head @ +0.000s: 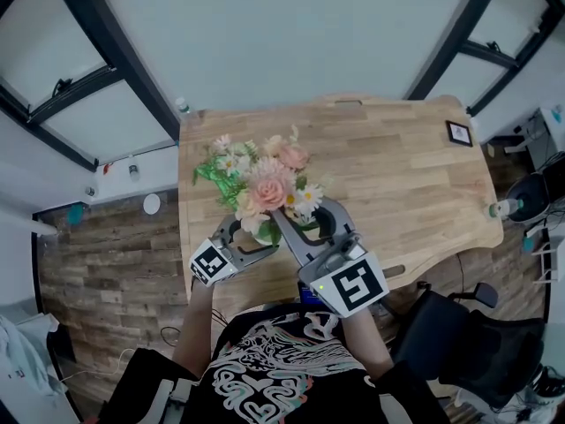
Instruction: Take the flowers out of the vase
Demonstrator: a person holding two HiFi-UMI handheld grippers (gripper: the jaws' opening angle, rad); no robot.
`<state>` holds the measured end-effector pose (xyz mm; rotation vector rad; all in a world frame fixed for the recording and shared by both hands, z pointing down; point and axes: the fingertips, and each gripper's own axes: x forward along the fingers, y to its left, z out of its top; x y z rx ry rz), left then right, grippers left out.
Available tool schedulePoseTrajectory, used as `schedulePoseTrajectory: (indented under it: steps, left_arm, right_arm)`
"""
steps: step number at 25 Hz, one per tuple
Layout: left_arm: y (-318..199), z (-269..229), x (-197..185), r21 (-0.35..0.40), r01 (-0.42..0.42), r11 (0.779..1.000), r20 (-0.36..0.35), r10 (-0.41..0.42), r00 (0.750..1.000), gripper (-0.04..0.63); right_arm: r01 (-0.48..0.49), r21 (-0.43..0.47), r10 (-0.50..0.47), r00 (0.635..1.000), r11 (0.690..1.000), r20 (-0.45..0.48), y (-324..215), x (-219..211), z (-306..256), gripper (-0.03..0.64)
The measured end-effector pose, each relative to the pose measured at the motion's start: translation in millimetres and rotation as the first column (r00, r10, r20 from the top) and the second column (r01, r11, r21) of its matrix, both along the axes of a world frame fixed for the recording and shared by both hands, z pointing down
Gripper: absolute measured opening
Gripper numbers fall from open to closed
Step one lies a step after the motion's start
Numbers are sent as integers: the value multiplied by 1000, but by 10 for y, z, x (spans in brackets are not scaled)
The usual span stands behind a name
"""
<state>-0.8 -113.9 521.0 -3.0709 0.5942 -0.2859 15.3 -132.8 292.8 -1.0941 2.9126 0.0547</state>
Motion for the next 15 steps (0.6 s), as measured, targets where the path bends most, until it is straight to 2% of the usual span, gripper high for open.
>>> schedulePoseTrajectory:
  steps: [2,4,15]
  left_arm:
    - [14,-41,-38,-10,13,1000,-18,-14,1000,347]
    - [5,-26,-98,-7,31,999,-31,-32,999,385]
    - [59,-193,-263,55,91,994,-37,-89,995,385]
  right_arm:
    - [3,8,-3,1000,1000,3,14,-9,-28,94]
    - [3,18,-3,1000,1000,5,27,-14,-51,94]
    - [9,44,-10,1000,999,23,126,6,-217,94]
